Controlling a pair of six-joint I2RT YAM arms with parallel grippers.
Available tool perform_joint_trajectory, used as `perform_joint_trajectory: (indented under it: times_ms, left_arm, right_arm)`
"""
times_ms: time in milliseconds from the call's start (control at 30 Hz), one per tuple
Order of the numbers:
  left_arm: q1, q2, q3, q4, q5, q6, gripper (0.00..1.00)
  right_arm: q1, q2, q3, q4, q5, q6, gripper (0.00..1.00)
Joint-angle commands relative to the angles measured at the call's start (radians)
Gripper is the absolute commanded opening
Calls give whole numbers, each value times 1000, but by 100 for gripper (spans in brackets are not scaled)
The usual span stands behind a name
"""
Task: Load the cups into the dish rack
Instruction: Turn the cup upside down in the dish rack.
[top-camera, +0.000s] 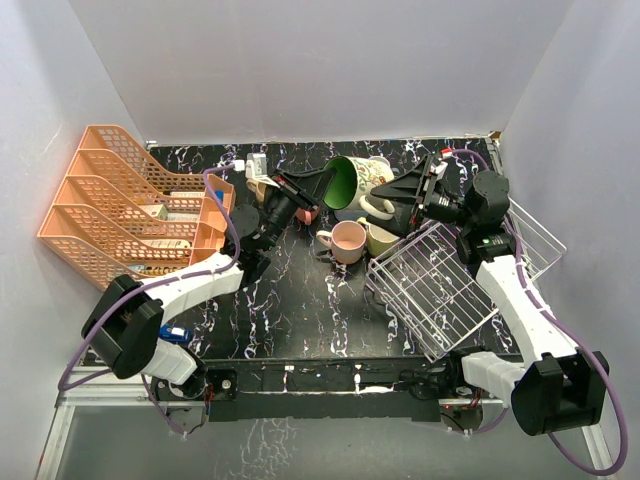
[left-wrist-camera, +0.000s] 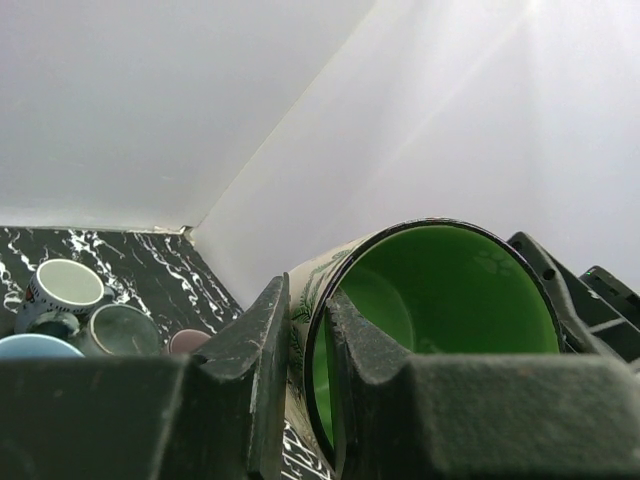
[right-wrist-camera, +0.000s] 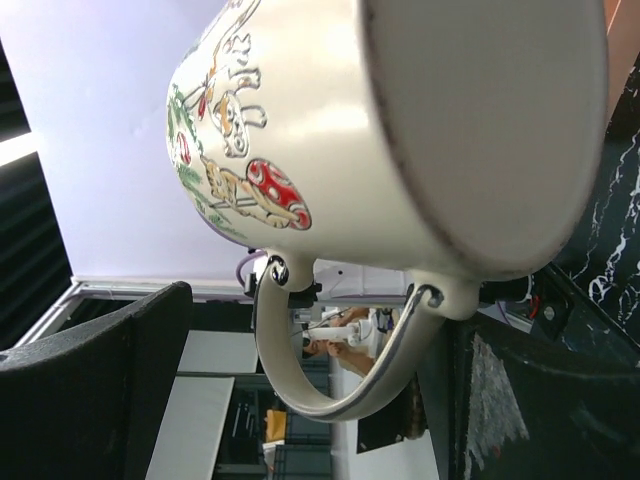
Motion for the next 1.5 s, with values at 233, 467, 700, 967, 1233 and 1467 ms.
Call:
perform_joint_trajectory:
  times_ms: [233, 467, 700, 967, 1233, 1467]
  left_arm:
    - [-9, -60, -35, 308, 133, 81, 0]
    - [-8, -45, -65, 317, 302, 189, 0]
    - [-8, -16, -15, 190, 474, 312, 0]
    - [-9, -8, 16, 86, 562, 414, 0]
    - [-8, -13, 15, 2, 609, 464, 0]
    - [-8, -54, -45, 22, 601, 441, 14]
  right_arm:
    - [2, -9, 21, 139, 76, 72, 74]
    - [2, -17, 2, 121, 80, 48, 62]
    - [1, -26, -22, 103, 75, 26, 61]
    - [0, -30, -44, 128, 70, 19, 41]
    - [-7, -34, -67, 188, 55, -10, 15]
    - [-40, -33, -104, 312, 23, -22, 8]
